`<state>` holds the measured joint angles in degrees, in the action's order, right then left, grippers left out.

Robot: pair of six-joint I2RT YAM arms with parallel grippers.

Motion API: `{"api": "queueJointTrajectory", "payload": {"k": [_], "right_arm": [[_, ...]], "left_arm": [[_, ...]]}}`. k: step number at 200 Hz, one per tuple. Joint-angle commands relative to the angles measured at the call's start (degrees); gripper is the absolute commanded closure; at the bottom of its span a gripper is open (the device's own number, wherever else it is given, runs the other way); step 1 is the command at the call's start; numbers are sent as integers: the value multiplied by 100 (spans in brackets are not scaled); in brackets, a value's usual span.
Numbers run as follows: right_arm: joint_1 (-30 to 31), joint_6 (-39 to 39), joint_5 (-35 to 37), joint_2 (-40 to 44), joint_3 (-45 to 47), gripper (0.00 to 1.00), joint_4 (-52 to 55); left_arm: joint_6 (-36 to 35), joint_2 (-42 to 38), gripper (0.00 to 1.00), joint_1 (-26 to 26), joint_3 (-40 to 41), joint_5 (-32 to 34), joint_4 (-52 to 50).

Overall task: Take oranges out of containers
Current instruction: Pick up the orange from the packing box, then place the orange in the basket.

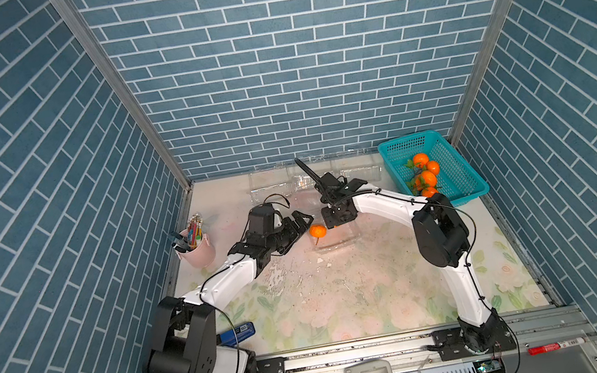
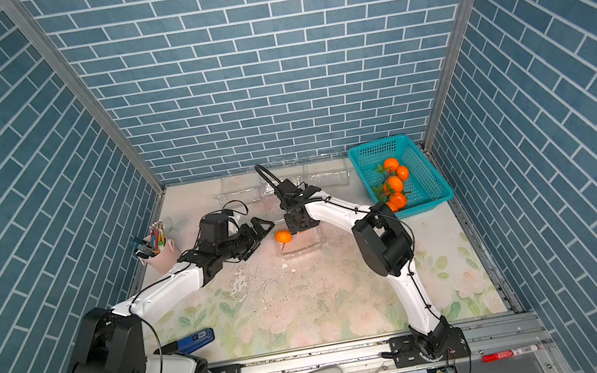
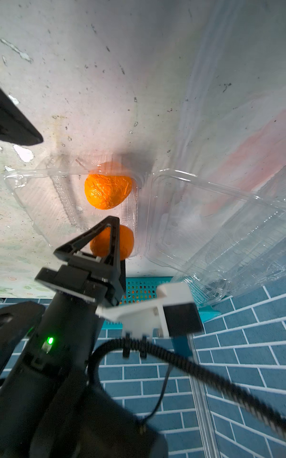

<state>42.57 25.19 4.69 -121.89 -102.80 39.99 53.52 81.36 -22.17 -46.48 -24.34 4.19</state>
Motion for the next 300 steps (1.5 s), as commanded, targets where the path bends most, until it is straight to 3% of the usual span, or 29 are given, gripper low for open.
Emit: {"api": "queueJointTrajectory", "payload": {"k": [1, 62, 111, 164, 210, 275, 300], "right_arm": [[-75, 38, -57, 493, -202, 52, 179], [-941, 346, -933, 1362, 67, 53, -61], [-2644, 57, -859, 2110, 721, 52, 104], [-4046, -56, -1205, 1853, 1446, 51, -193], [-4352, -137, -1247, 1542, 1514, 47, -150], [-4353, -199, -1152, 1822, 1478, 19, -46], [-4298, -175, -1370, 2126, 1407, 17, -36]], "left_arm": [[-203, -134, 1, -139, -342, 178, -261], [-428, 194, 1, -755, -1268, 605, -566], [-438, 1446, 1, -1615, -2688, 555, -506], [-275, 2571, 1, -2208, -3758, 326, -471], [-199, 2758, 1, -2249, -3847, 242, -539], [-212, 2561, 1, -2154, -3535, 260, -587], [-227, 2397, 1, -2036, -3384, 265, -586]]}}
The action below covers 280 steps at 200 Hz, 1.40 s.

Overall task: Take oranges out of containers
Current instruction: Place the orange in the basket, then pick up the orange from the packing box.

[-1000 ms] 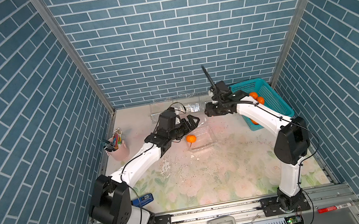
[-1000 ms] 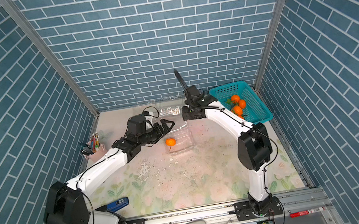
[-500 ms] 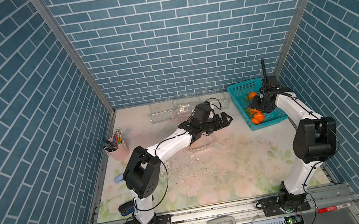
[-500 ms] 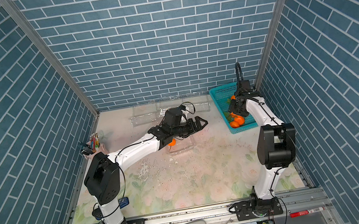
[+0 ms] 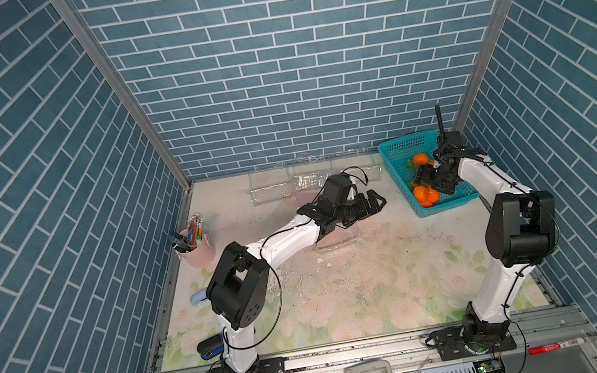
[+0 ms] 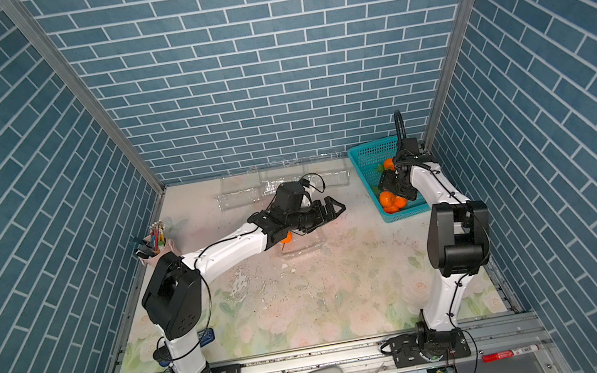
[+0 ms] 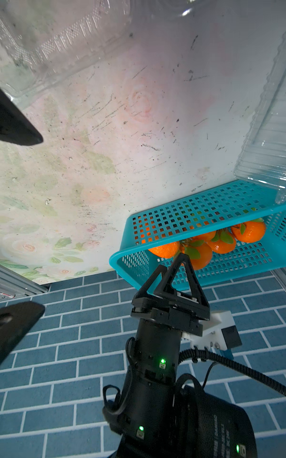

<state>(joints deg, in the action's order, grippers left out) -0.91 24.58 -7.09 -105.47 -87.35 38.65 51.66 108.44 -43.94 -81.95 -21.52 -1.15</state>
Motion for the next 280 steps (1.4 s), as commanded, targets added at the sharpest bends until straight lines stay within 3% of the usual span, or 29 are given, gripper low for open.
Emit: {"api": "queueJointTrajectory", "payload": {"k": [1, 81, 155, 211, 280], "right_arm": [[61, -108, -207, 493, -140, 17, 94], [1707, 163, -606, 1073, -145, 11, -507], [3100, 727, -793, 266, -2, 10, -1190], [3678, 995, -776, -552, -145, 10, -1428], [3985, 1312, -851, -1223, -285, 17, -1625]], "left_arm": [[-51, -322, 1, 149, 171, -18, -52], [-306, -1726, 1, 1209, 1446, 13, -355], [-391, -2959, 1, 2167, 2902, -232, -560], [314, -2907, 1, 2559, 3954, -835, 564], [564, -2723, 1, 2559, 4163, -977, 1017]]}}
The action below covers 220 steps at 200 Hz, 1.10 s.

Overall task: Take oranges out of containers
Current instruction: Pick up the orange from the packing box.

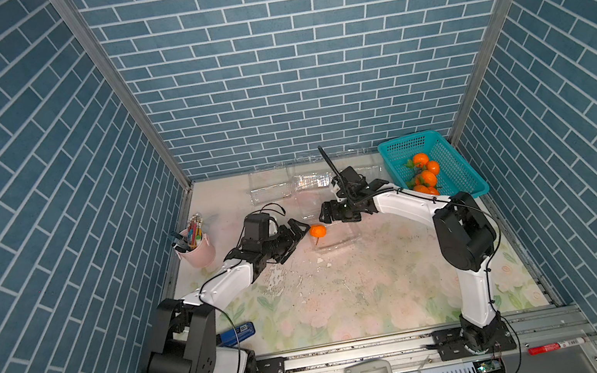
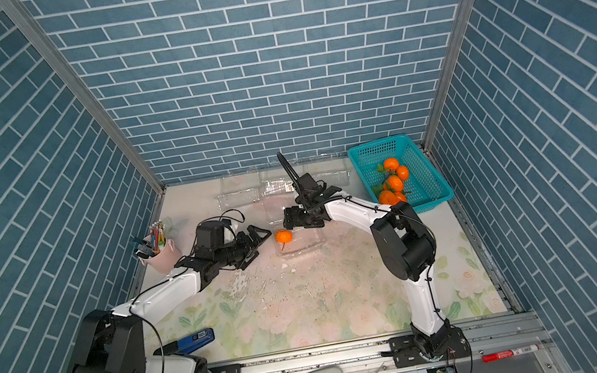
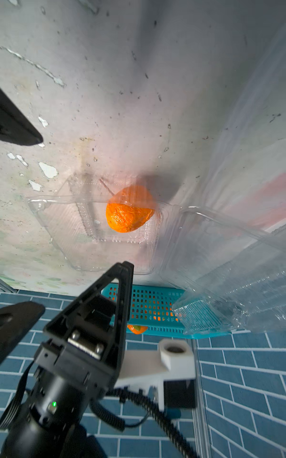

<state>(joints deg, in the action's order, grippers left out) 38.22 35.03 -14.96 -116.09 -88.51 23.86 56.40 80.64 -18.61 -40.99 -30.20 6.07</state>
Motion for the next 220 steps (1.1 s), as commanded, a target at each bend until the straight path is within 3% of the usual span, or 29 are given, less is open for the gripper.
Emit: {"api": "queueJointTrajectory", "payload": {"k": [1, 94, 163, 220], "right_arm": [[77, 268, -66, -160, -168, 17, -154], [322, 503, -262, -750, -449, 19, -298], [362, 554, -233, -1129, -514, 40, -347], [362, 540, -200, -1128, -612, 46, -281]], "left_arm": [[90, 57, 1, 25, 75, -109, 297], [309, 315, 1, 29, 231, -208, 656], [310, 456, 1, 26, 162, -206, 665], [310, 505, 1, 25, 119, -196, 642]]}}
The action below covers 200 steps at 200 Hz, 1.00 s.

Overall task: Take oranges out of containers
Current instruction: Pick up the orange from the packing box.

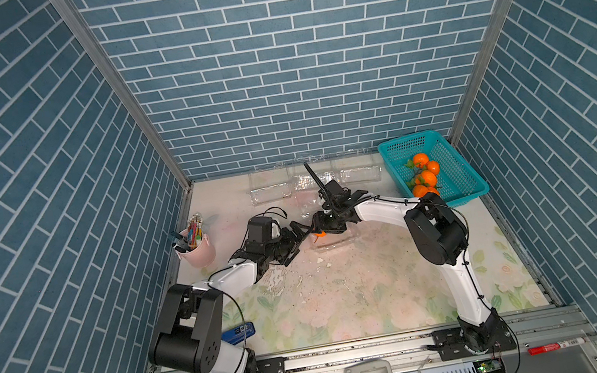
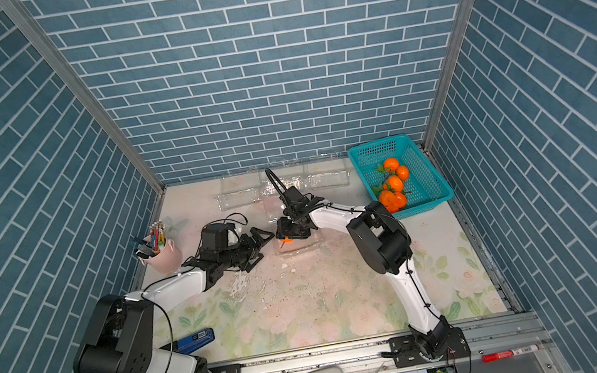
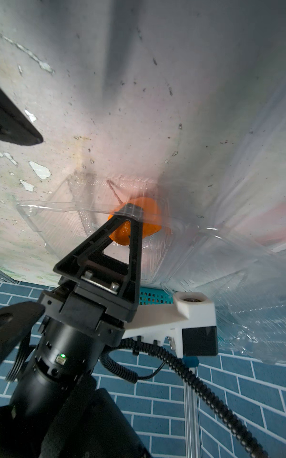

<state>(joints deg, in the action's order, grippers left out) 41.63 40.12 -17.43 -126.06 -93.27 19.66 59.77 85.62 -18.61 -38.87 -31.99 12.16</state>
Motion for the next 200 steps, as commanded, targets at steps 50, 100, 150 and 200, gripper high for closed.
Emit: {"api": "queueJointTrajectory", "payload": {"k": [50, 100, 150, 200], "right_arm": [[-4, -32, 20, 2, -311, 46, 328], [-126, -151, 56, 503, -394, 46, 517], [-381, -230, 20, 1022, -341, 47, 634], [-1026, -391, -48, 1726, -160, 47, 811]], "left_arm": [[-65, 16, 1, 25, -236, -44, -52], [-309, -166, 1, 32, -487, 17, -495], [-561, -342, 1, 31, -825, 151, -964], [-1149, -229, 1, -342, -1870, 482, -1793]]}}
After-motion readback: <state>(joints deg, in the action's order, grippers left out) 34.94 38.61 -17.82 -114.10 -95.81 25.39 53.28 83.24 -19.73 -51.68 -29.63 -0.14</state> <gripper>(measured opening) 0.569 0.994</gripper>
